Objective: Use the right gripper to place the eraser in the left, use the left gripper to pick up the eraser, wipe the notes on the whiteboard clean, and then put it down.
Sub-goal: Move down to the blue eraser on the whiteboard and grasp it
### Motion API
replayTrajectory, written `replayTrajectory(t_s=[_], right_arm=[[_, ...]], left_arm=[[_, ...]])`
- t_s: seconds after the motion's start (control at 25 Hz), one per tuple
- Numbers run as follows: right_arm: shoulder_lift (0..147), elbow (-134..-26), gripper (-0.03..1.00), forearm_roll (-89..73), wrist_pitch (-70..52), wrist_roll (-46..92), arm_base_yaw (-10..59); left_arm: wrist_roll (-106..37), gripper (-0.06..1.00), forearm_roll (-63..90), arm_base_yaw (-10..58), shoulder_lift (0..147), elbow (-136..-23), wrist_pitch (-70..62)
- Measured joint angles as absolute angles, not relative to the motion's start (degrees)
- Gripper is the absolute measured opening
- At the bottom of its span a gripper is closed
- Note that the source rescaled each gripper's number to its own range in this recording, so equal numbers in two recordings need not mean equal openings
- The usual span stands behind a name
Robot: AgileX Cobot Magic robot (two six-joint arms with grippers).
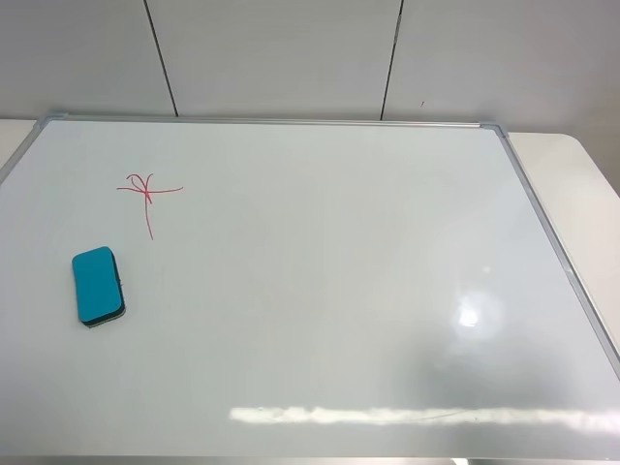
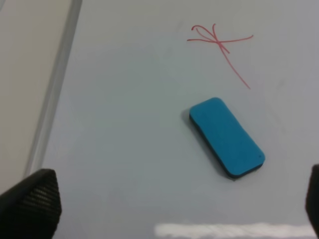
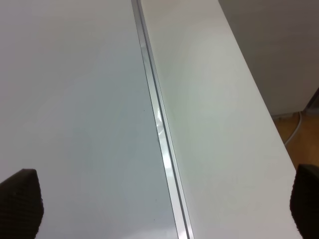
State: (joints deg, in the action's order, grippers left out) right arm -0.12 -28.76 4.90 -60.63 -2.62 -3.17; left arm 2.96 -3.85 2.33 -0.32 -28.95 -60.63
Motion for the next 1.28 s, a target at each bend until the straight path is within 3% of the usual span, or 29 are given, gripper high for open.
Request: replayTrajectory(t_s=[0.4,1.28], right_arm=[[-0.12,-28.76,1.00,4.90,-60.63,-2.62,-3.17],[-0.12,-28.76,1.00,4.90,-60.63,-2.62,-3.17]], left_arm=[[3.08,1.00,-5.50,2.33,4.98,-32.24,-56.20],[11.83,1.00,0.63,2.33,62.49,-45.19,-53.52]])
